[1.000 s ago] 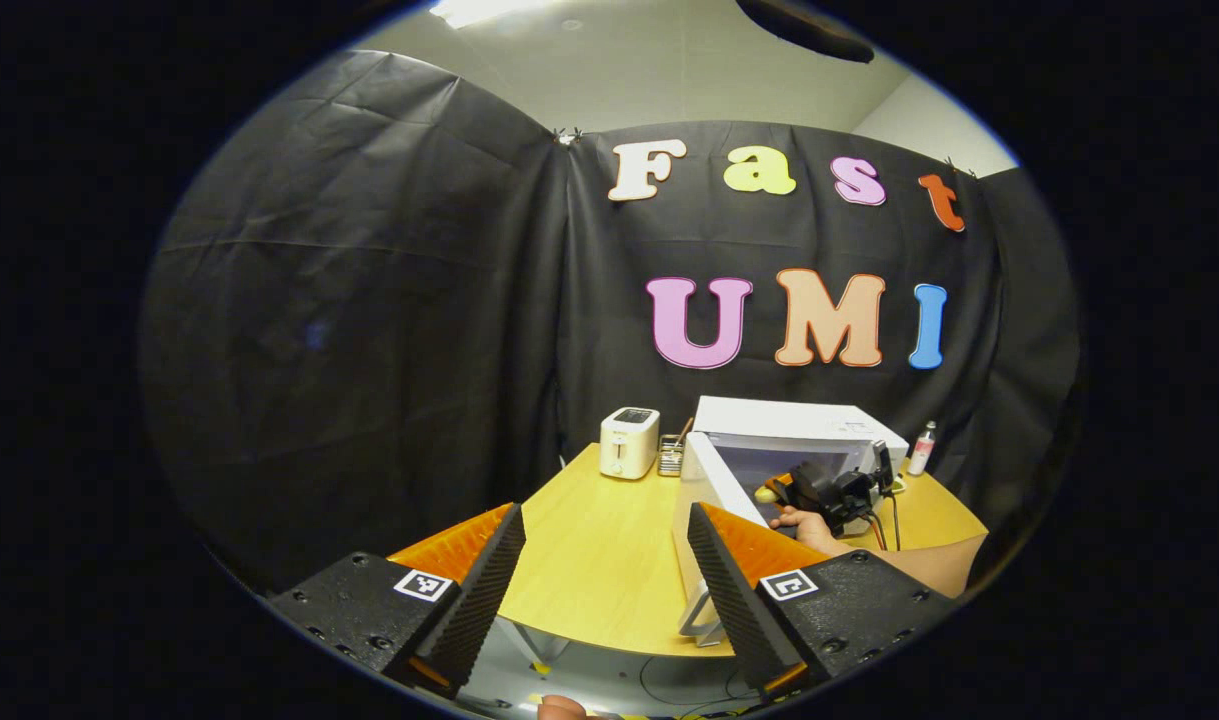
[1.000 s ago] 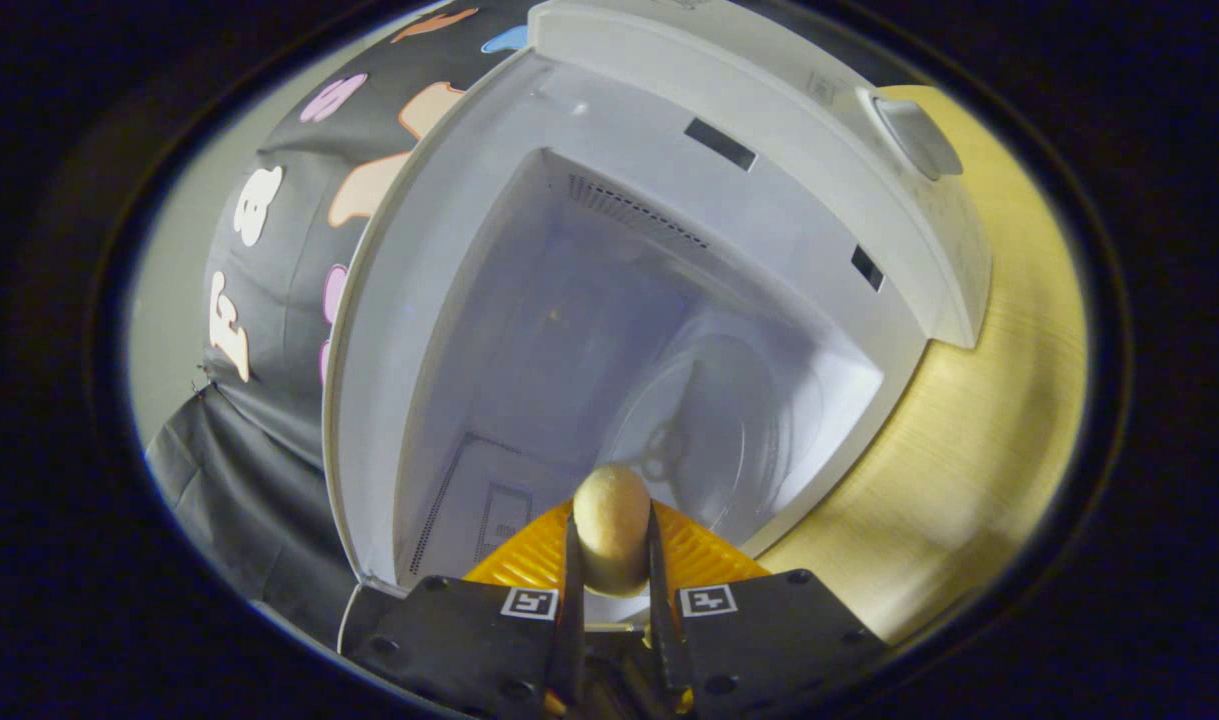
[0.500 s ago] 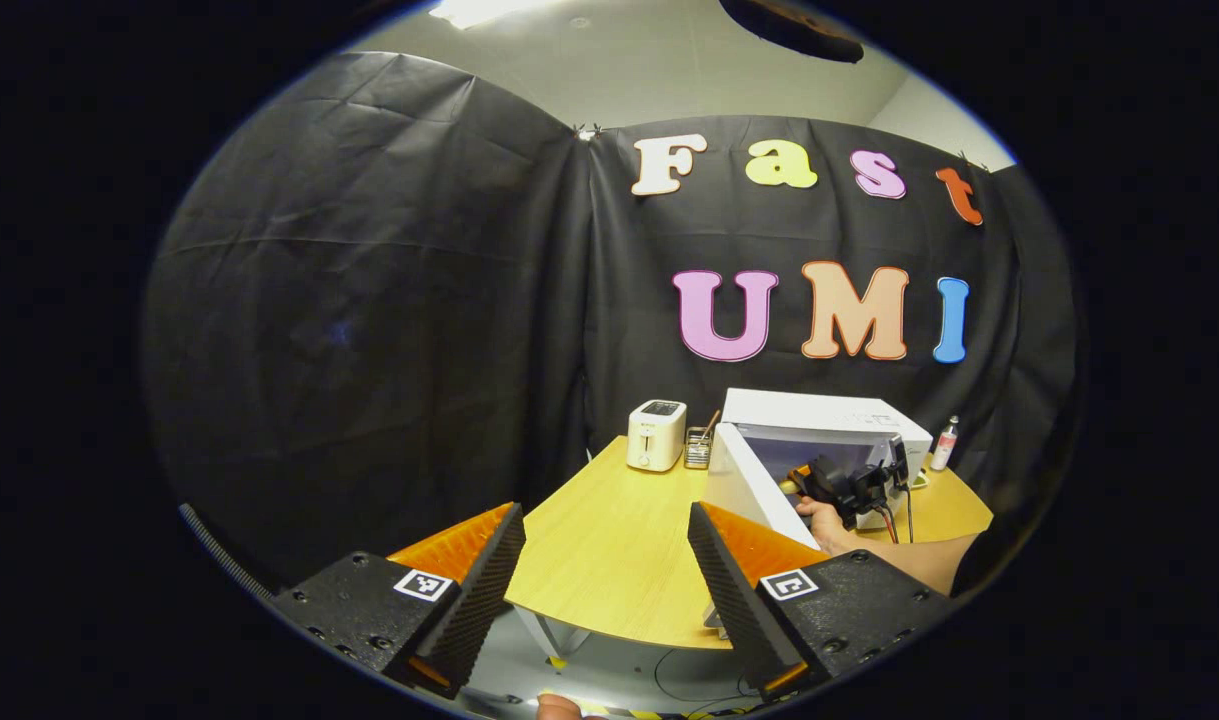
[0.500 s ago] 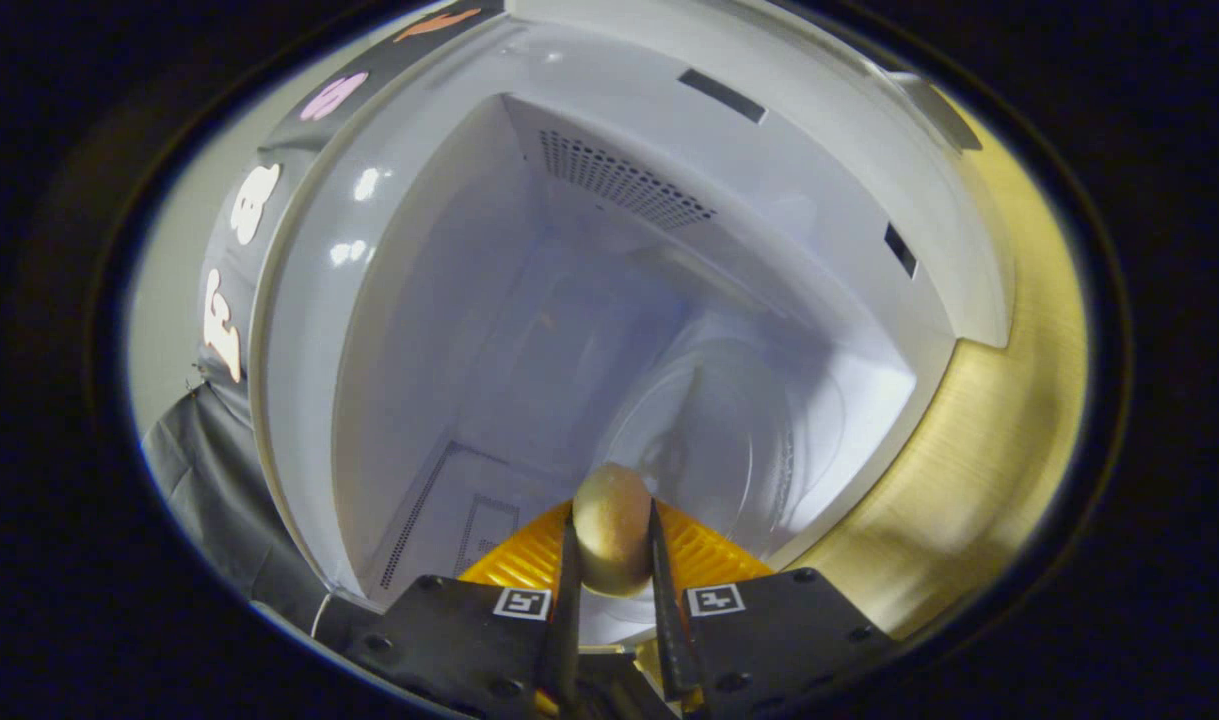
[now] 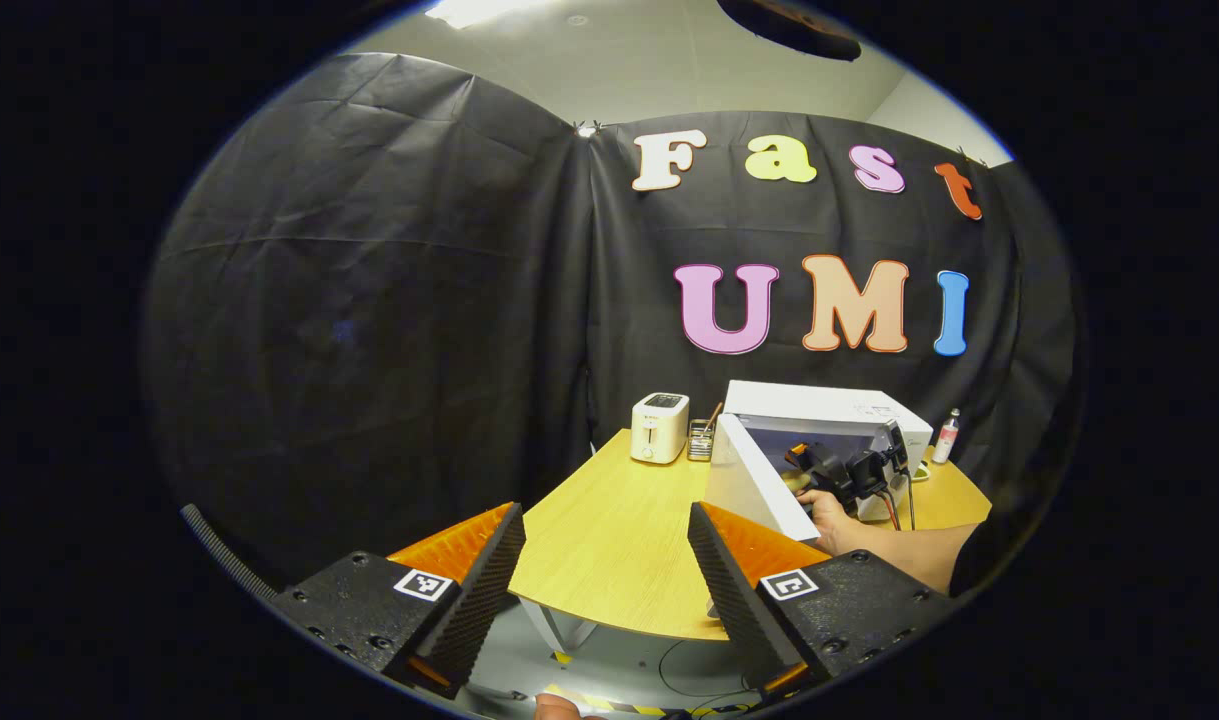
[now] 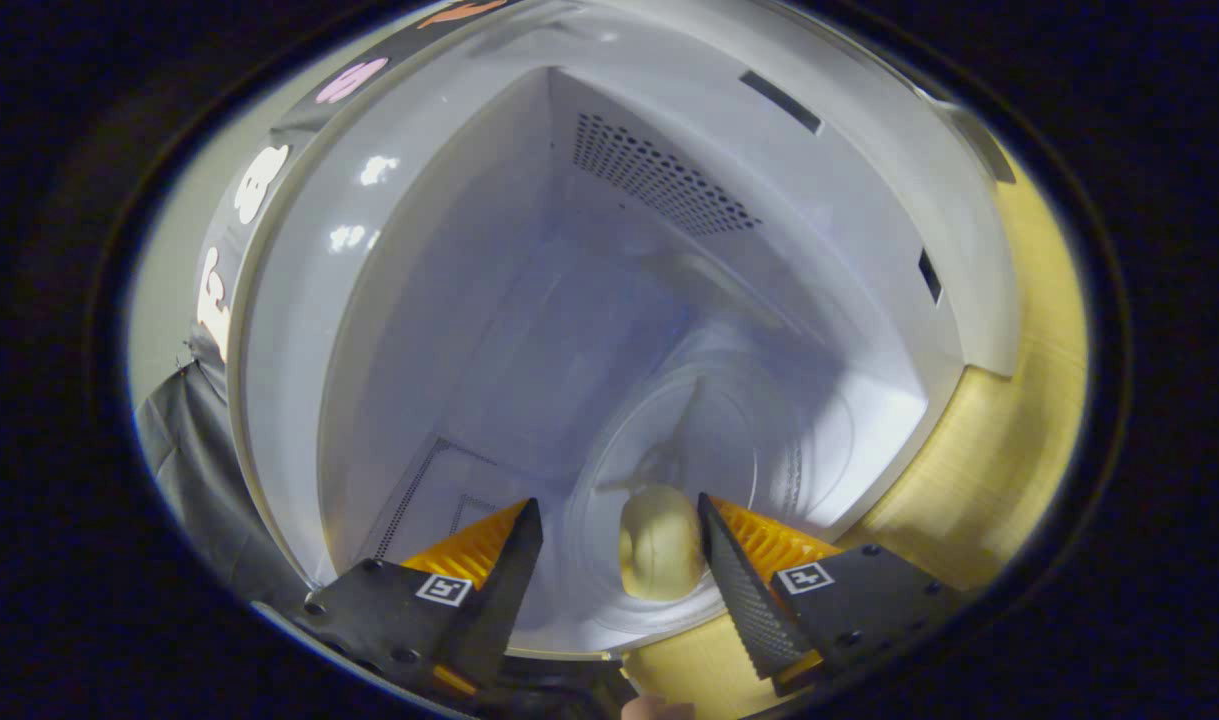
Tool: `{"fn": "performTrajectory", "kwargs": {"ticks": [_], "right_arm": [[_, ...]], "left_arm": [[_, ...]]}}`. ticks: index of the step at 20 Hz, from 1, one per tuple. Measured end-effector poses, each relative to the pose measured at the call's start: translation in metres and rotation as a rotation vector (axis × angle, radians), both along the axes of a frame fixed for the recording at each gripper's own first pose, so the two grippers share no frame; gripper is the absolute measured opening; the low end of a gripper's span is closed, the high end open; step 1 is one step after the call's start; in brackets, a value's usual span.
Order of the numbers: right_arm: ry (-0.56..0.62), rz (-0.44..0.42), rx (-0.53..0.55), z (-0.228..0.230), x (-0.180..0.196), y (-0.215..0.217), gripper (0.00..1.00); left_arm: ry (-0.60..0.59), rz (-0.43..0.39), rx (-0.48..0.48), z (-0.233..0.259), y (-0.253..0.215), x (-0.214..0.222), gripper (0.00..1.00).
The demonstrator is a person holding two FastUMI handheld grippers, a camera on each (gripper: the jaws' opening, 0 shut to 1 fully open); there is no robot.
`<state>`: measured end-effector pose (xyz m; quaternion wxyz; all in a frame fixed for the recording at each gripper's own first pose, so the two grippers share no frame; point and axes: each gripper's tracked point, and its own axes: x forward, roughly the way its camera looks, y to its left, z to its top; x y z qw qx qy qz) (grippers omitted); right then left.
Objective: Open the microwave oven with the left hand, put the food in, and close the microwave oven.
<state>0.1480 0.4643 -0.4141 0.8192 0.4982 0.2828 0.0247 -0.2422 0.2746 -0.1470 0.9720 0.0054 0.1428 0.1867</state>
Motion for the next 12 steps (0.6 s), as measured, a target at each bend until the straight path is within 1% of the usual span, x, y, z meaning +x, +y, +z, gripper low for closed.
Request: {"fn": "performTrajectory", "kwargs": {"ticks": [1,4,7,8,9,10,12], "right_arm": [[-0.011,-0.004,-0.039,0.001,-0.001,-0.007,0.95],[-0.027,0.024,-0.125,-0.001,-0.001,-0.02,0.95],[-0.082,0.048,-0.195,0.01,-0.005,-0.032,0.95],[-0.105,0.075,-0.22,0.014,-0.009,-0.034,0.95],[-0.114,0.104,-0.239,0.014,-0.017,-0.035,0.95],[-0.121,0.14,-0.261,0.012,-0.025,-0.036,0.96],[-0.161,0.195,-0.328,0.018,-0.043,-0.044,0.96]], "left_arm": [[-0.001,-0.005,0.0,0.0,-0.002,0.0,0.96],[0.0,-0.015,-0.003,0.0,-0.004,0.002,0.94],[-0.005,-0.029,-0.008,0.0,-0.008,0.007,0.94],[-0.008,-0.037,-0.011,-0.001,-0.01,0.008,0.96],[-0.007,-0.046,-0.014,-0.003,-0.013,0.011,0.96],[-0.005,-0.057,-0.014,-0.005,-0.013,0.014,0.94],[0.0,-0.076,-0.007,-0.012,-0.014,0.02,0.96]]}}
